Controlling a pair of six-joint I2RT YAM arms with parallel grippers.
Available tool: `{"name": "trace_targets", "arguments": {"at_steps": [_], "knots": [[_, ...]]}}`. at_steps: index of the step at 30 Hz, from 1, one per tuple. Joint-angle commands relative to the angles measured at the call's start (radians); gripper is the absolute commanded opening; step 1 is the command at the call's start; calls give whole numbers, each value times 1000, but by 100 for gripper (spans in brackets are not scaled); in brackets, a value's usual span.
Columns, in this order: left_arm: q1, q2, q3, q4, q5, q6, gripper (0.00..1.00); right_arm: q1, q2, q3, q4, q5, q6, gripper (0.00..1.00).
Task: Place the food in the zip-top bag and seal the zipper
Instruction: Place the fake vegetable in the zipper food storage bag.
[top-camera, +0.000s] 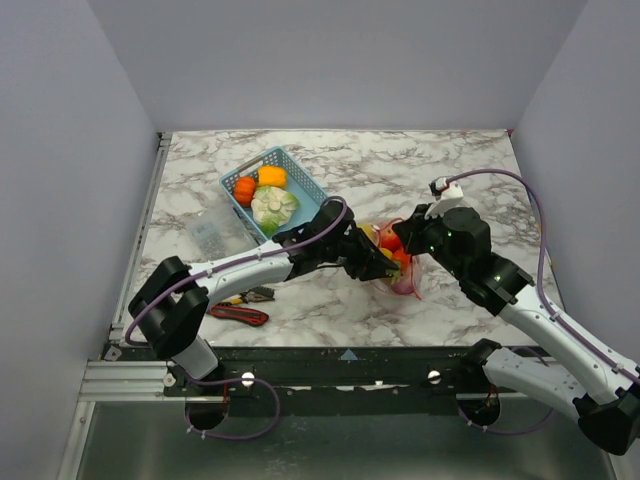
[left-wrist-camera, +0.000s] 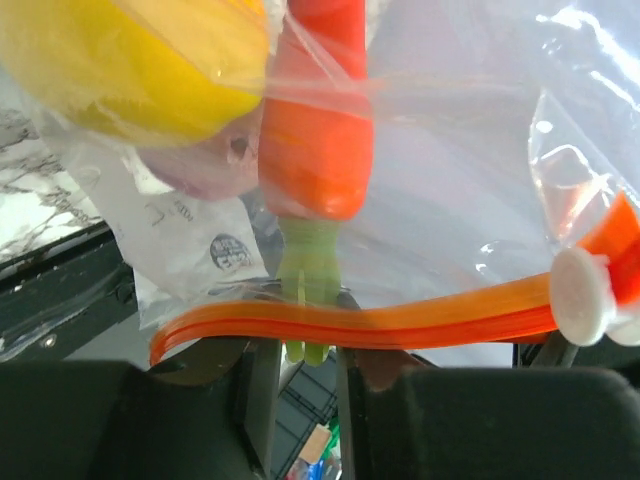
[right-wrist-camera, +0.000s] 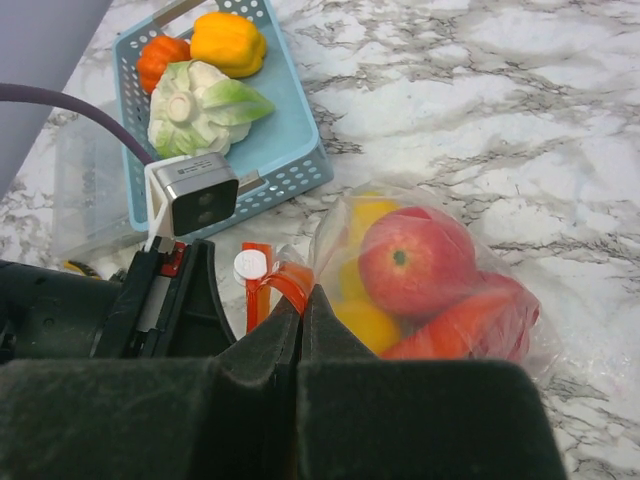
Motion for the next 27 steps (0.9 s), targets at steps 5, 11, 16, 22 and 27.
{"name": "trace_targets", "arguments": {"at_steps": [5, 11, 16, 22, 27], "knots": [[7, -18, -81, 346, -7, -25, 42, 5, -9, -7, 66, 25, -8, 1], [14, -67, -131, 392, 34, 94, 63, 5, -8, -7, 63, 33, -7, 1], [36, -209, -215, 308, -9, 250, 71, 5, -11, -10, 62, 36, -7, 1], [58, -438, -206, 118, -107, 574, 67, 5, -10, -11, 64, 36, -8, 1], [114, -544, -116, -155, -301, 825, 68, 6, -11, -13, 66, 23, -11, 1]]}}
